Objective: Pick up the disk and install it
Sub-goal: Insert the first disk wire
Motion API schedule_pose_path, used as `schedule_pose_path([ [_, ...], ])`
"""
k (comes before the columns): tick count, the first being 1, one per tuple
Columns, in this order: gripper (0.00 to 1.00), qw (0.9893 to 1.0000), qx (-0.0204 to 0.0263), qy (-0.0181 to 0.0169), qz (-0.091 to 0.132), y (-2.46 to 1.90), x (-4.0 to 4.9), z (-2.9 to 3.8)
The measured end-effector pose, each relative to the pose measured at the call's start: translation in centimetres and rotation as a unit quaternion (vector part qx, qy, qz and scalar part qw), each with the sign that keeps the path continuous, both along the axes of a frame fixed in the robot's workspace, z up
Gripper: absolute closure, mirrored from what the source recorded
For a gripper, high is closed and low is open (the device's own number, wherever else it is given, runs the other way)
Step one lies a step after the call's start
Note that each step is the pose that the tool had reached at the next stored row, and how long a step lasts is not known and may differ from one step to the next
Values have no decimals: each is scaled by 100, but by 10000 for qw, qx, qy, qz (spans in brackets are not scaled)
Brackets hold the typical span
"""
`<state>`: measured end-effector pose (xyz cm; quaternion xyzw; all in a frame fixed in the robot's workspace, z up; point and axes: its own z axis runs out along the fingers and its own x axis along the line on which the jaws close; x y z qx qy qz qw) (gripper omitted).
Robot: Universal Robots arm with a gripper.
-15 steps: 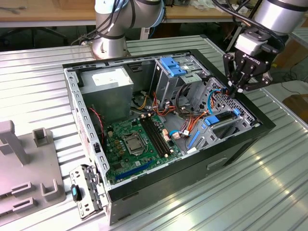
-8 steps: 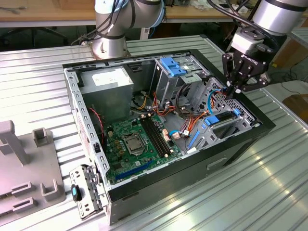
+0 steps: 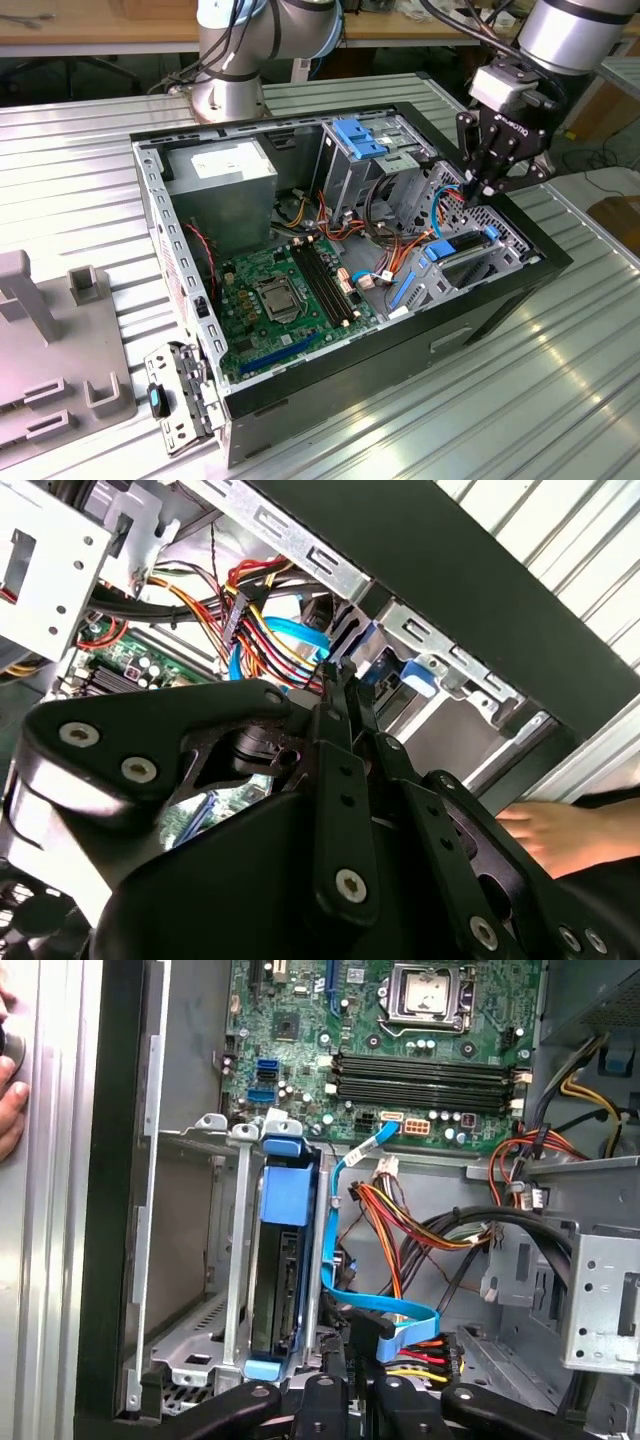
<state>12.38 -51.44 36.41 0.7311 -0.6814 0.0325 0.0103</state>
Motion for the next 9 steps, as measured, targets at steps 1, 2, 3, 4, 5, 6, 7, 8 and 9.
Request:
schedule_pose_path([
  [1,83,10000,0,0,-98,1,-1,-2],
  [2,83,9999,-1,0,-153,1,0,-5],
  [3,83,9998,-1,0,-183,1,9,-7],
  [4,83,9998,-1,0,-202,0,31,-10],
  [5,83,9998,0,0,-213,0,52,-12],
  [6,83,9998,0,0,-223,1,73,-14],
  [7,83,9998,0,0,-223,1,73,-15],
  [8,83,9998,6,0,-224,-4,73,-16],
  [9,83,9997,19,0,-224,-10,73,-18],
])
